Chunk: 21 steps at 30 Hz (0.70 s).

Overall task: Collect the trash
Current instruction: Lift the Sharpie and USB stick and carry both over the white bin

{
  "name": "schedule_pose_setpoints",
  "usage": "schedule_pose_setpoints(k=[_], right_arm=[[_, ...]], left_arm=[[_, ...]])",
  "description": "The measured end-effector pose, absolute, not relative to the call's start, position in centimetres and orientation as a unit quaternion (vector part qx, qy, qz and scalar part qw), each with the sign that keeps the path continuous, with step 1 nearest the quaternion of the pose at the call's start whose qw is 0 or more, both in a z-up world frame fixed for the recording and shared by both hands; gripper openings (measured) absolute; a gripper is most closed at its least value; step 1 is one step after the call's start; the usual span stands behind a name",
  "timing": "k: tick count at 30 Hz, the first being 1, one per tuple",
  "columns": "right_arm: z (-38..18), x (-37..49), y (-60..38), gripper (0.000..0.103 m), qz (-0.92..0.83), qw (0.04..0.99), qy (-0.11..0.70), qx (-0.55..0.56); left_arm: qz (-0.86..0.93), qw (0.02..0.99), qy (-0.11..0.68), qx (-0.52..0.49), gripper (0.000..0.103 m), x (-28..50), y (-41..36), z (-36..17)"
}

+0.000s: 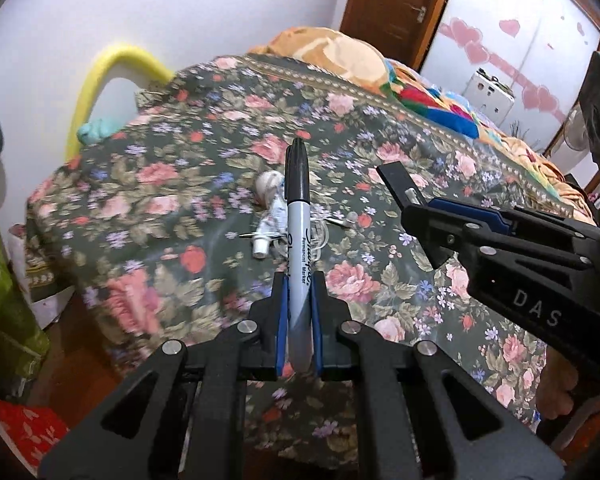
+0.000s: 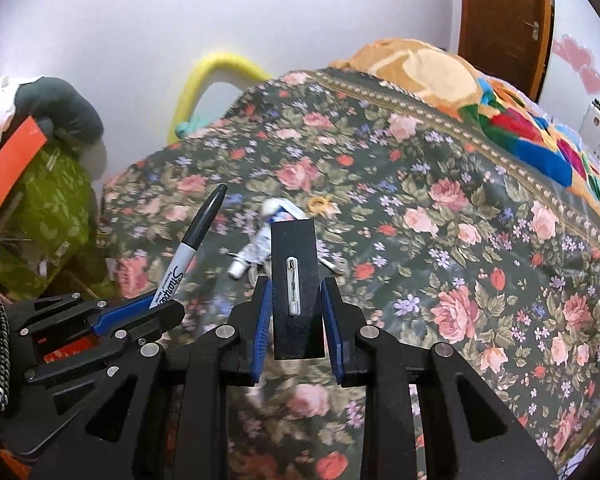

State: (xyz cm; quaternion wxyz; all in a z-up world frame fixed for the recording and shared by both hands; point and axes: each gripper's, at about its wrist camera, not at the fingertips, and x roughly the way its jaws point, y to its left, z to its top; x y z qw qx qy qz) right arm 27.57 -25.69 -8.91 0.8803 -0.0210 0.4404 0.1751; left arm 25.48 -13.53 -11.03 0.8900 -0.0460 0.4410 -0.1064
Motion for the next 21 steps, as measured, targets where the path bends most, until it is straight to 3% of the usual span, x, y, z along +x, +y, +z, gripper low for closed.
schedule_pose_setpoints(k=[11, 21], right_arm=[[-6.4, 22.9, -19.4, 0.023, 0.225, 0.875, 0.427, -0.035], [-7.1, 18.9, -12.1, 0.023, 0.281, 0.852, 0.439, -0.056]], left_arm=[[-0.057, 0.899, 0.428, -0.067, 0.009, 19.3, -6.2, -8.6], [-0.007, 0.894, 0.441, -0.080, 0.009, 14.1, 0.7, -9.7]])
